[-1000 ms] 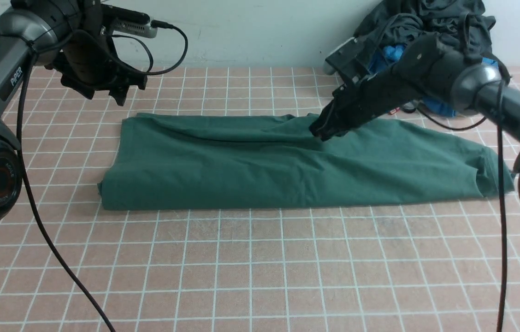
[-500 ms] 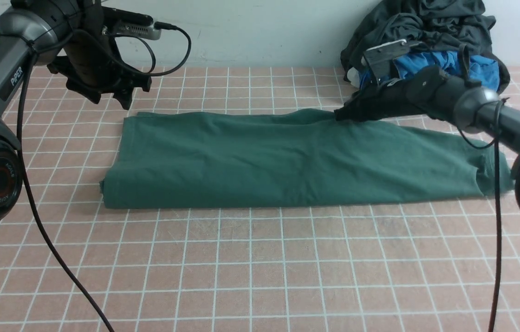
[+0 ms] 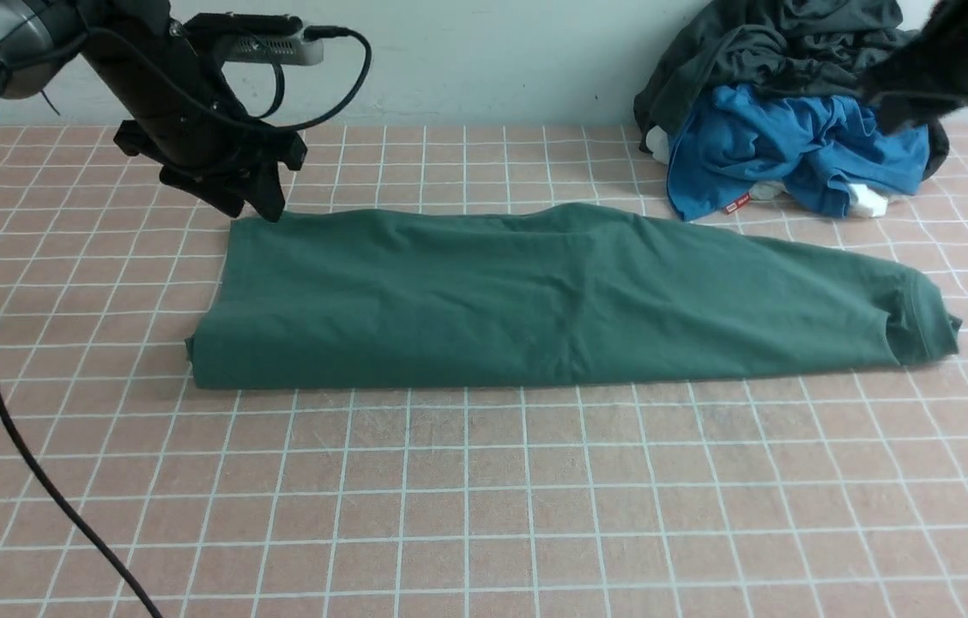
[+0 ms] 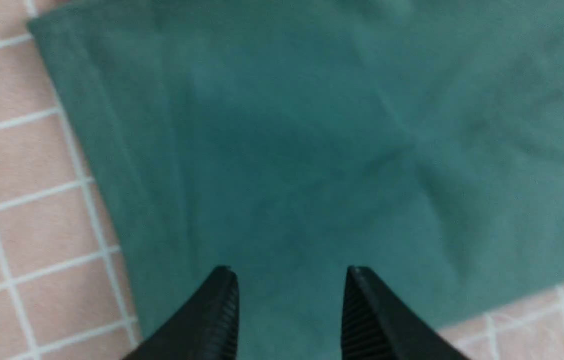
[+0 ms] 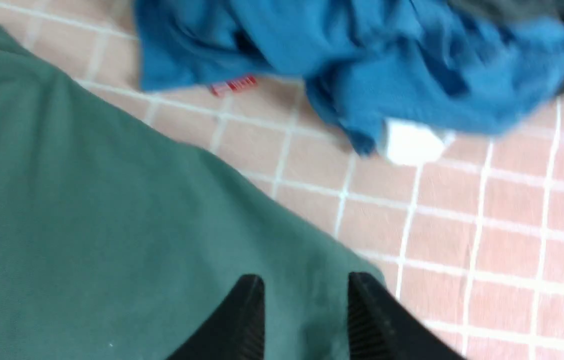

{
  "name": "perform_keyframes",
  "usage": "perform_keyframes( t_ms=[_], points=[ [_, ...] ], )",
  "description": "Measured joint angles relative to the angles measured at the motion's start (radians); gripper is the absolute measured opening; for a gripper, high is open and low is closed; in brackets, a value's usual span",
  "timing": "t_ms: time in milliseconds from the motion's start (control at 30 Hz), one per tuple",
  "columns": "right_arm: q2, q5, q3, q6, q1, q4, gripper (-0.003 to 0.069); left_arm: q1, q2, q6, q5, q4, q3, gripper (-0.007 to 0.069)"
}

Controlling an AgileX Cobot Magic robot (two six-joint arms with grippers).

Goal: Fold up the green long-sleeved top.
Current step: Use the right arm to clamp the right edge of the fabric

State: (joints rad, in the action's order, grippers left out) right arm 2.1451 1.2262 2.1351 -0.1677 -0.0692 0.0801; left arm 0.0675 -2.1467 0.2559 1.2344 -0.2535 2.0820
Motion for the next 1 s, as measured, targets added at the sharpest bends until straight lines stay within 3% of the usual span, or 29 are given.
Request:
perform_keyframes(
  t_ms=[200, 367, 567, 1000],
  points=[
    [0.054, 0.01, -0.188, 0.054, -0.05, 0.034, 0.0487, 0.045, 0.252, 0.129, -0.001, -0.195, -0.262, 0.0253],
    [0.087, 0.002, -0.273, 0.062, -0.051, 0.015, 0.0563, 0.05, 0.534, 0.181, -0.063, -0.255, -0.501, 0.0251],
    [0.116, -0.054, -0.275, 0.151, -0.051, -0.099, 0.0575, 0.047, 0.885, 0.187, -0.22, -0.208, -0.786, 0.0251],
    [0.151, -0.076, -0.274, 0.18, -0.085, -0.096, 0.0572, 0.044, 1.26, 0.187, -0.522, -0.062, -1.337, 0.0251]
  ],
)
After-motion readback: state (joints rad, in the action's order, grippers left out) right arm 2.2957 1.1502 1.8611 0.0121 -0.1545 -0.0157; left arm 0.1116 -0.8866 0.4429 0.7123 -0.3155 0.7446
